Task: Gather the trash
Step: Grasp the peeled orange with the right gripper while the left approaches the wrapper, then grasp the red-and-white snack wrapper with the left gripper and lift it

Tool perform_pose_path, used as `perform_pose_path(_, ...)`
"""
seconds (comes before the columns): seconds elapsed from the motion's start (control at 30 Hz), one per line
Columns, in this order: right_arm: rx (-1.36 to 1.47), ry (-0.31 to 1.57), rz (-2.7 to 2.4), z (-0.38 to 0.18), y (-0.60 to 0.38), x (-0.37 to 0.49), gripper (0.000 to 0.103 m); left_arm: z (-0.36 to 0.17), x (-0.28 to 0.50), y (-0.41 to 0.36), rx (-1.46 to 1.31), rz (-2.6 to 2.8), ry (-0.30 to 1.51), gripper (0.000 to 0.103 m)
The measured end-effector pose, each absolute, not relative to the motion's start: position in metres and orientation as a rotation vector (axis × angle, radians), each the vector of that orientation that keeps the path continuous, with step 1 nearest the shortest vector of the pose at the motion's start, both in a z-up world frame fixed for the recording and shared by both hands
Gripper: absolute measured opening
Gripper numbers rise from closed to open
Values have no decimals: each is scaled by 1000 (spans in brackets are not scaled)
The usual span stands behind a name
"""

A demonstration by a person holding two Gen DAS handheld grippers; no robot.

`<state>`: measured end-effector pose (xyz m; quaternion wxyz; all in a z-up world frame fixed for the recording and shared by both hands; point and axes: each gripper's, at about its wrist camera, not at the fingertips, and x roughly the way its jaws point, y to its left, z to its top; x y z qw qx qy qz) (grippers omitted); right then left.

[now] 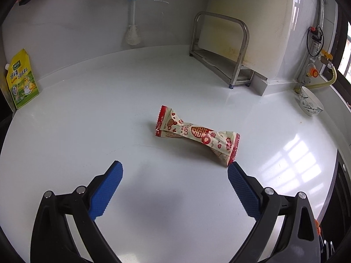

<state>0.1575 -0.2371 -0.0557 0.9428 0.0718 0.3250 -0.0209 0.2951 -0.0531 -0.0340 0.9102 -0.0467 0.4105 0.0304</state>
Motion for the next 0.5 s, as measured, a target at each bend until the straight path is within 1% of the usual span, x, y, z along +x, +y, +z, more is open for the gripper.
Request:
perform_pose_path(0.33,237,654,-31,-59,-258,155,28,-38,331,-69,-118,170,827,95)
perform_pose_path(0.5,227,644,-22,-58,-255,153,28,-49,355,-73,-91,239,870,95)
